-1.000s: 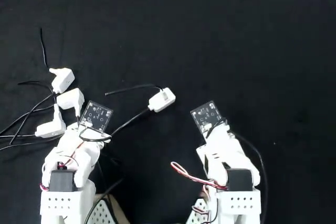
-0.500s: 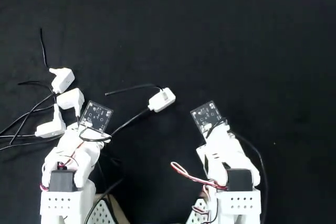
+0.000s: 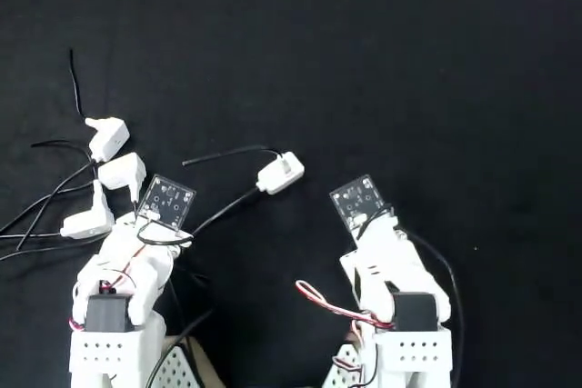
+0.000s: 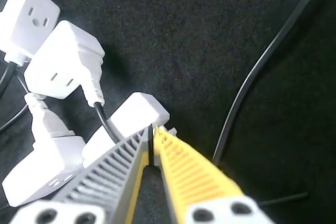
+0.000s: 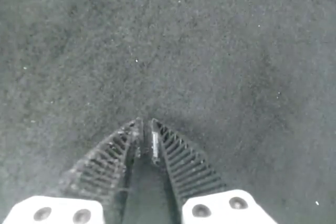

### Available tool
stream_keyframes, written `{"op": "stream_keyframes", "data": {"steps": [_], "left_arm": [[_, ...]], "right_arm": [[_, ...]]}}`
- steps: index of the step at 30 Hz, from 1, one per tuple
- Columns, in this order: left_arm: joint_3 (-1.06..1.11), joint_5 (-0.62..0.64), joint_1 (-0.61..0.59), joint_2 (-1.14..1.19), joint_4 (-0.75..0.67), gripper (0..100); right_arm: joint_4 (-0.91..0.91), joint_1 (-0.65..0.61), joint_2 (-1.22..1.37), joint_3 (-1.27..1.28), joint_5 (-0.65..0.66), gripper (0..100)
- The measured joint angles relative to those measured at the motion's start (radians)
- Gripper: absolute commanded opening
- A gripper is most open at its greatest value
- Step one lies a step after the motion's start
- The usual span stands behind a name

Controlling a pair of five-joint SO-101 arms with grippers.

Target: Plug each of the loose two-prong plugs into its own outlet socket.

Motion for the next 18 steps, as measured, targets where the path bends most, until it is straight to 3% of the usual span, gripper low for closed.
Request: {"op": "stream_keyframes", "data": {"steps": [18], "left_arm": [[0.0,0.0,0.0,0.0,0.0,3]], "right_arm": [[0.0,0.0,0.0,0.0,0.0,1.5]]}}
